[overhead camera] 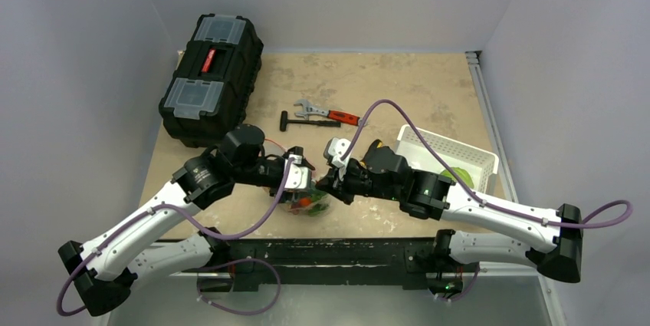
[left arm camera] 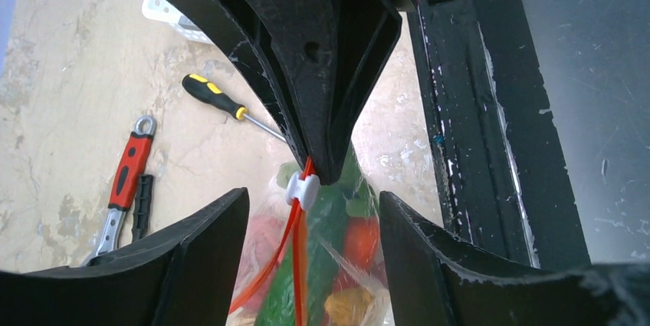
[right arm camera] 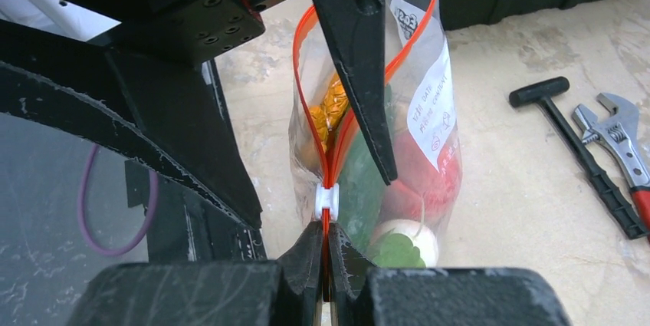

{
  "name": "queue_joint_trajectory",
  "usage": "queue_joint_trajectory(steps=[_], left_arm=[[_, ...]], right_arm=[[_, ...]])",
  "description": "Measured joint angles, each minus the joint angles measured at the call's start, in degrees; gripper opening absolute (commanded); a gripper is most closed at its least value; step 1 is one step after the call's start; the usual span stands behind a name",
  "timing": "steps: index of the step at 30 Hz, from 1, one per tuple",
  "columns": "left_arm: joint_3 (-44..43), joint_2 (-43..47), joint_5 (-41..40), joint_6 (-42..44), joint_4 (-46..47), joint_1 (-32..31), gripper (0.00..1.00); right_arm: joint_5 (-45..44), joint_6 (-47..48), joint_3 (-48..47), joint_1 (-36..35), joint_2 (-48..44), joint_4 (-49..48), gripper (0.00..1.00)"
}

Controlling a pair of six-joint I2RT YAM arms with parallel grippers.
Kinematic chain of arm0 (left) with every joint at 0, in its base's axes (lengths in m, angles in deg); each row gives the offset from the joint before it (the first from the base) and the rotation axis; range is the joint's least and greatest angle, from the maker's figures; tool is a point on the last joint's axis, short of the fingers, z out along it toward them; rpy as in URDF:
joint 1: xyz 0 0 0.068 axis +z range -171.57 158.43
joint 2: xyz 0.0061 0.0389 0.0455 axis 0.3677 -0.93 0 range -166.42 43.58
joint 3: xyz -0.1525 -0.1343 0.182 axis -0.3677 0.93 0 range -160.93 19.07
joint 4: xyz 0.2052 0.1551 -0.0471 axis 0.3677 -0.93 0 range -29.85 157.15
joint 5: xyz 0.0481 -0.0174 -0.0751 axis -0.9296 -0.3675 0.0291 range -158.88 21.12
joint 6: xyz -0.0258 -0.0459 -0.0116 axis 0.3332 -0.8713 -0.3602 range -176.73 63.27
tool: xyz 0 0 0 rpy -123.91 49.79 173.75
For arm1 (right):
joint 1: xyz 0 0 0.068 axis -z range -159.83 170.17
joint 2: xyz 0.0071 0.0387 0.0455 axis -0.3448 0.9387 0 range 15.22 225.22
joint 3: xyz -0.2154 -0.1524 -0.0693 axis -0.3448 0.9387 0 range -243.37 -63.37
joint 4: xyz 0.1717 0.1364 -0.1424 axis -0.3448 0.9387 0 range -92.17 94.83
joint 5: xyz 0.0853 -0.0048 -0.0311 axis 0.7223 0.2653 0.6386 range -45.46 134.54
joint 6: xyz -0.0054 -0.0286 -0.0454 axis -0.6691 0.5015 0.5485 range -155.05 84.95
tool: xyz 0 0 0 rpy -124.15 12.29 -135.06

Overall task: Place the food in the zip-top bag and seal the zipper
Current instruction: Zip the zipper food storage bag at the center of the board.

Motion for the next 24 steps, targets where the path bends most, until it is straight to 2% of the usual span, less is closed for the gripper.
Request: queue_joint_trajectory(steps=[5, 12, 16, 24], left_arm=[[0.0, -0.7, 1.7, -1.1, 1.3, 0.0, 0.35], [0.0, -1.6, 3.3, -1.6, 1.6, 0.0, 0.17], [0.0, -1.7, 3.7, -1.6, 1.4, 0.0, 0.02], [0.0, -1.7, 1.0, -1.5, 1.7, 0.0, 0.00]], right_arm=[[1.3, 0.5, 0.1, 0.0, 0.0, 0.0, 0.00], [1.6, 0.7, 0.1, 0.0, 0.0, 0.3, 0.00], [1.7, 0.7, 0.1, 0.0, 0.1, 0.4, 0.00], [-4.4, -1.7, 0.1, -1.0, 0.7, -0.3, 0.00]])
